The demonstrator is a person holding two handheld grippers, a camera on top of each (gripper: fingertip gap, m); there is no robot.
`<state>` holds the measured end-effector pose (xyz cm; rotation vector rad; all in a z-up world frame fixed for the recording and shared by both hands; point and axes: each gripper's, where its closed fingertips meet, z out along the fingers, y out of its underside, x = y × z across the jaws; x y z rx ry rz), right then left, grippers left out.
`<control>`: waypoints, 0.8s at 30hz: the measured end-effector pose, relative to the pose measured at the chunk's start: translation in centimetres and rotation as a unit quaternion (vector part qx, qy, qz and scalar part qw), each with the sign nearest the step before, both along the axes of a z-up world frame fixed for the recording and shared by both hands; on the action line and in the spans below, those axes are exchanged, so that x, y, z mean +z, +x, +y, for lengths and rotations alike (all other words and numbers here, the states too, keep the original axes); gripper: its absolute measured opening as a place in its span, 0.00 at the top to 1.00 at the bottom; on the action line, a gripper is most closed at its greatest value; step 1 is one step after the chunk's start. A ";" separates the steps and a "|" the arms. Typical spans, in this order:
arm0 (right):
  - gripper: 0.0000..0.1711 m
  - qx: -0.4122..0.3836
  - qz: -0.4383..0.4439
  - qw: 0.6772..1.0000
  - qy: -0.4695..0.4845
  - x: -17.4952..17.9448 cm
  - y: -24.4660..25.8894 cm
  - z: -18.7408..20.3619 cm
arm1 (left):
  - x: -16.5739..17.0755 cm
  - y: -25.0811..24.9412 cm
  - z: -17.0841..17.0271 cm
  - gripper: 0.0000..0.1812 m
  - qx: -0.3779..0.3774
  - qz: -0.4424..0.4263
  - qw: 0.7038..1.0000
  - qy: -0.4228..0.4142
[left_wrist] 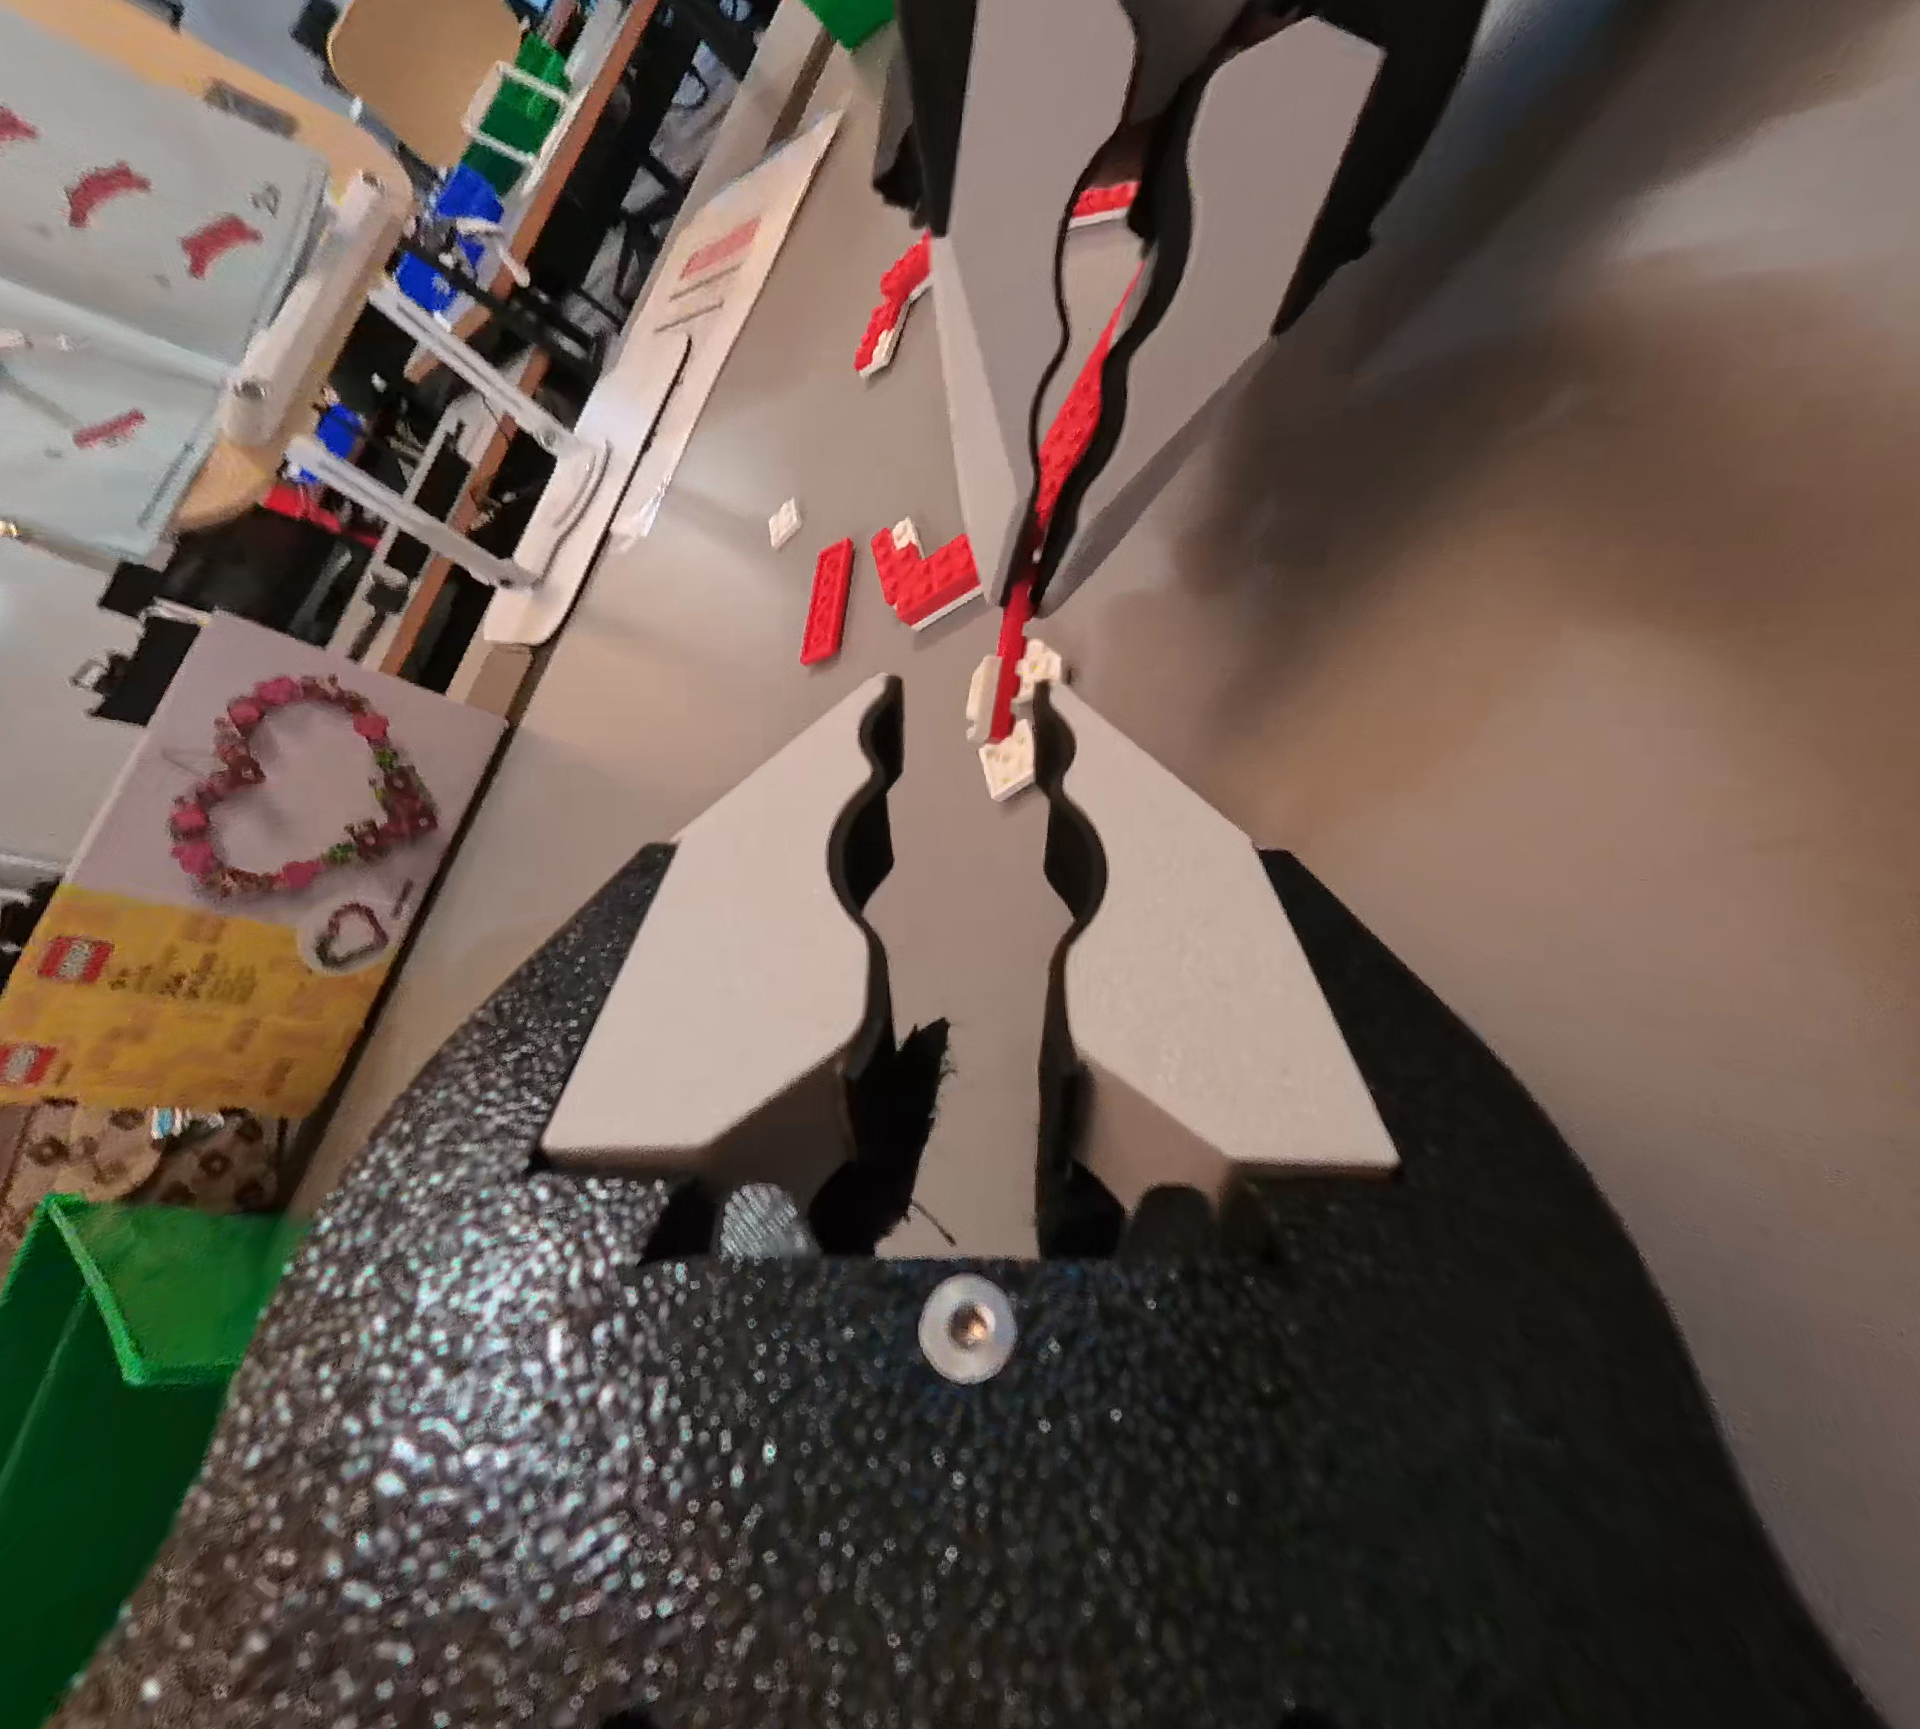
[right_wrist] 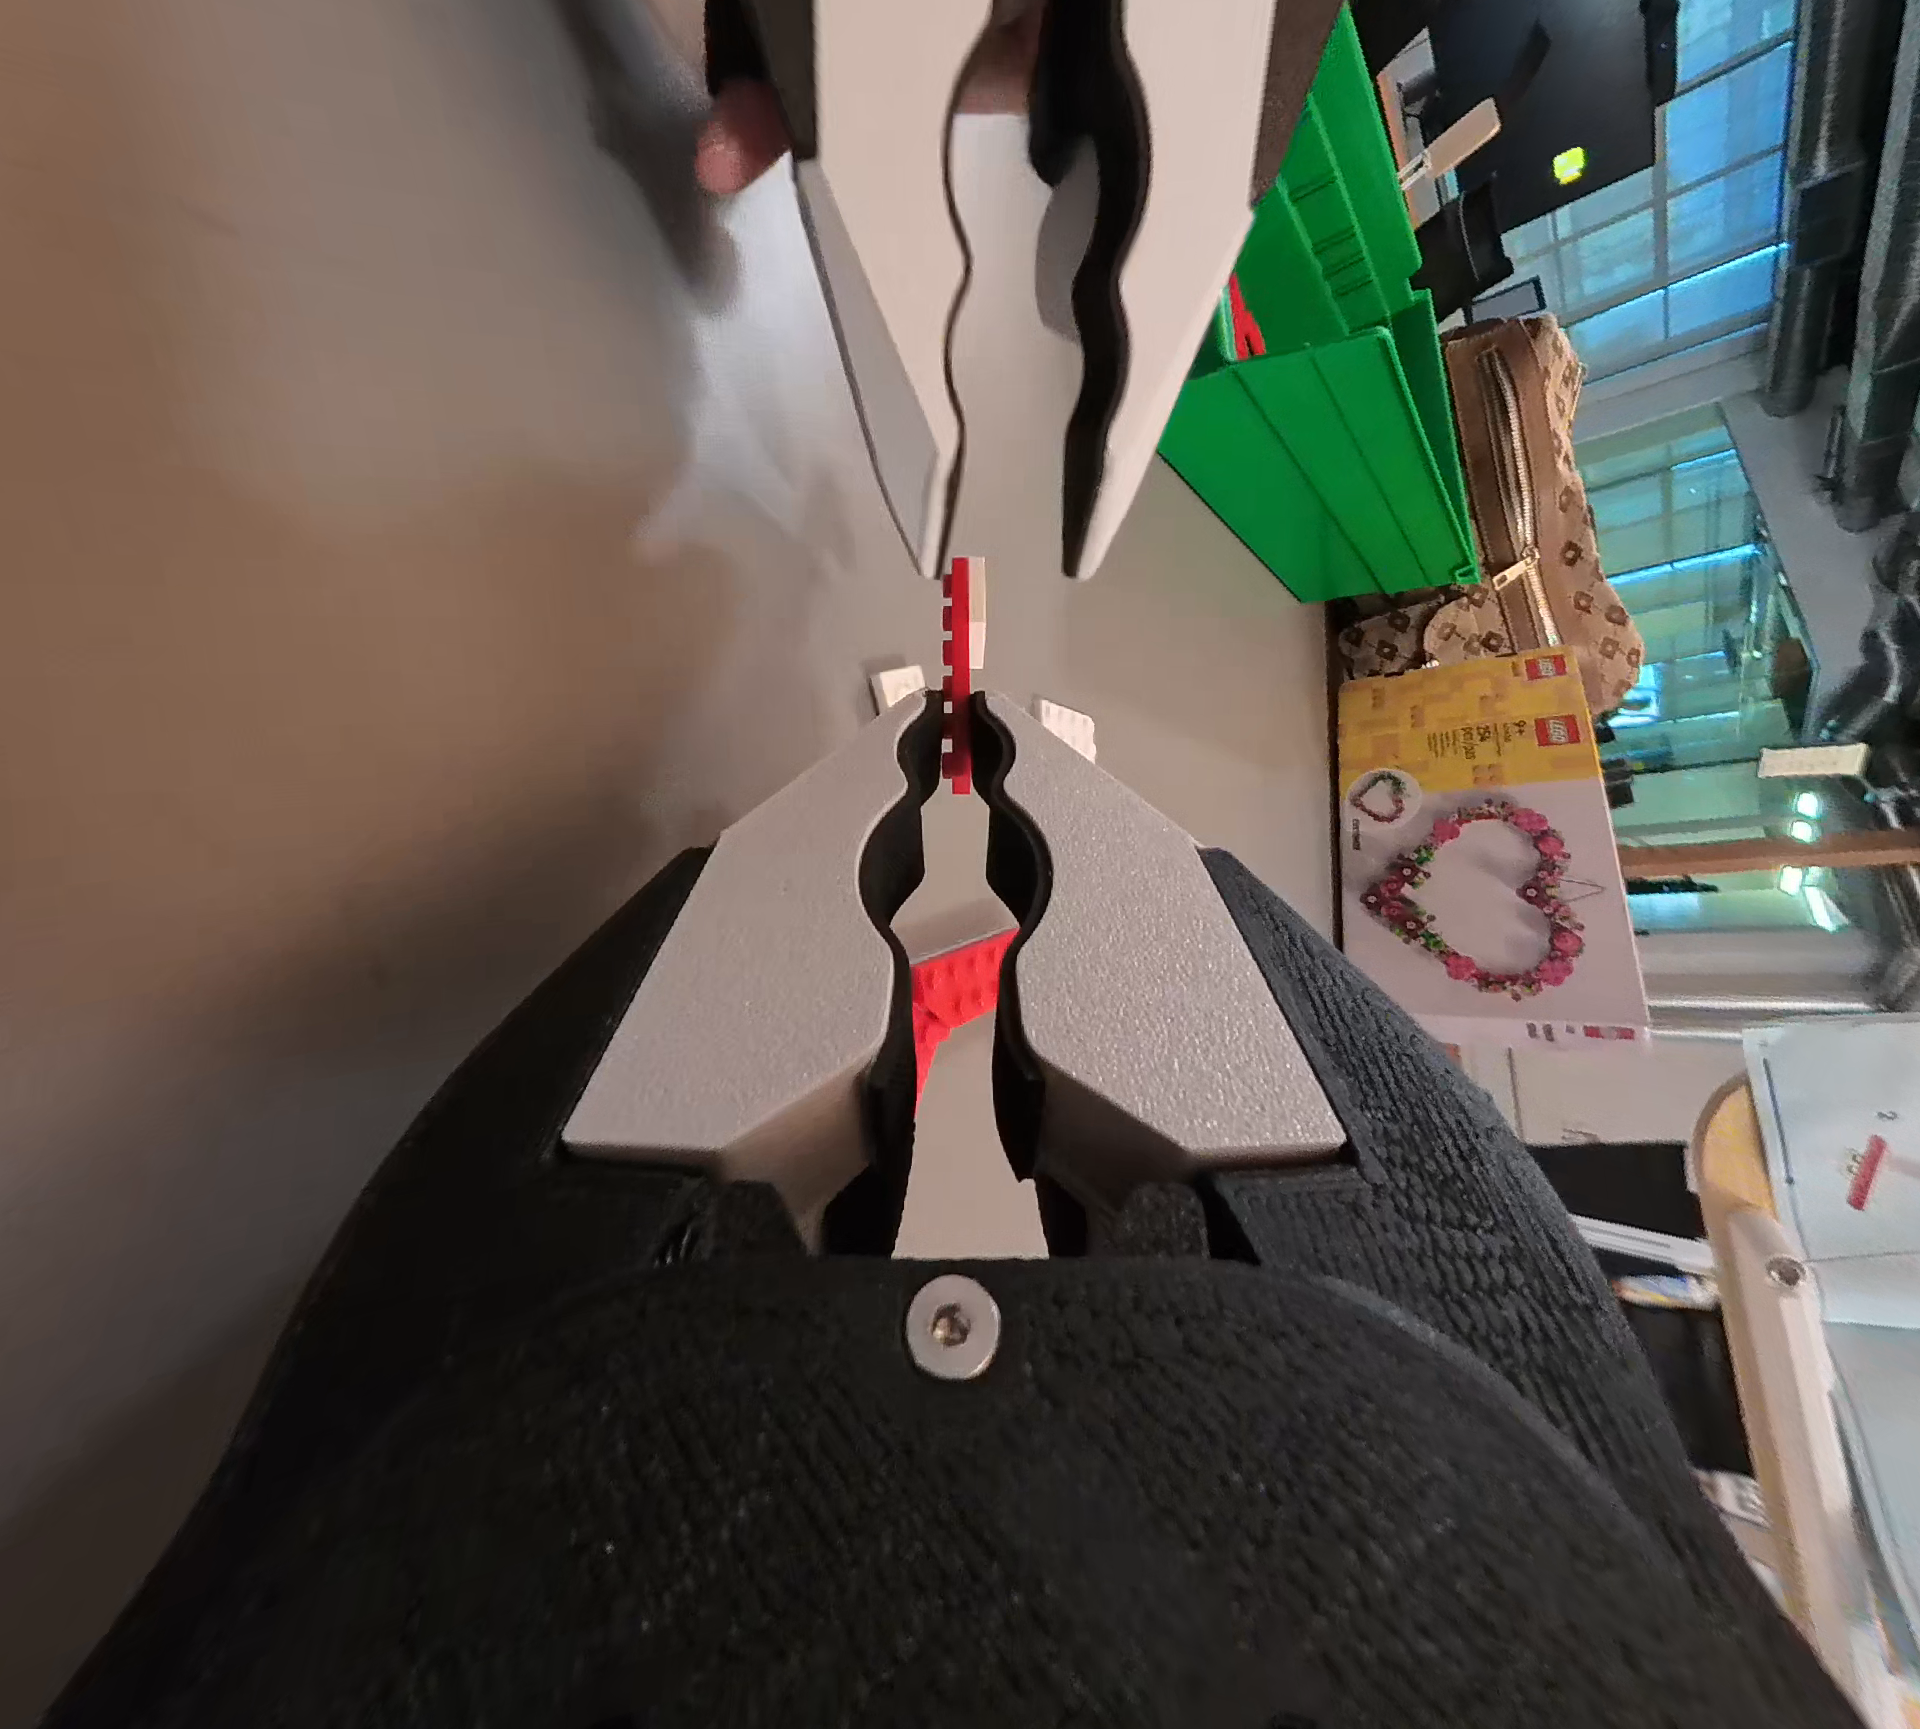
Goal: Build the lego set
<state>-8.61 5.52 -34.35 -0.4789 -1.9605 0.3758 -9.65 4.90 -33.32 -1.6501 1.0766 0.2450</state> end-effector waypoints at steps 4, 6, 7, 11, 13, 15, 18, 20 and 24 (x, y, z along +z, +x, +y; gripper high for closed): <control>0.98 0.014 0.006 1.000 -0.017 0.3 0.0 -0.6 | -0.3 0.3 -0.3 0.91 -0.015 0.024 1.000 0.009; 0.98 0.014 0.008 1.000 -0.017 0.4 0.0 -0.6 | -0.3 0.5 -0.3 0.93 -0.019 0.031 0.999 0.017; 0.98 0.014 0.009 1.000 -0.018 0.4 0.0 -0.6 | -0.3 0.5 -0.3 0.96 -0.019 0.038 0.999 0.021; 0.98 0.013 0.008 0.999 -0.034 0.3 -0.1 -0.7 | -0.6 0.3 -0.4 0.97 -0.015 0.064 0.997 0.029; 0.97 0.013 0.013 0.997 -0.079 0.9 -0.1 -0.9 | -0.4 -0.1 -0.6 0.97 0.004 0.086 0.995 0.050; 0.90 0.011 -0.001 0.989 -0.148 1.4 0.1 -0.7 | -0.7 -1.2 -1.1 0.98 0.024 0.135 0.988 0.067; 0.85 0.017 -0.081 0.969 -0.231 0.5 -0.1 -0.2 | -1.8 -2.8 -2.0 0.98 0.042 0.196 0.976 0.080; 0.83 0.021 -0.161 0.956 -0.246 -1.1 -0.4 0.2 | -2.6 -3.5 -2.1 0.98 0.047 0.226 0.970 0.073; 0.82 0.039 -0.248 0.944 -0.216 -2.7 -2.2 1.0 | -3.5 -4.0 -1.9 0.98 0.050 0.240 0.968 0.062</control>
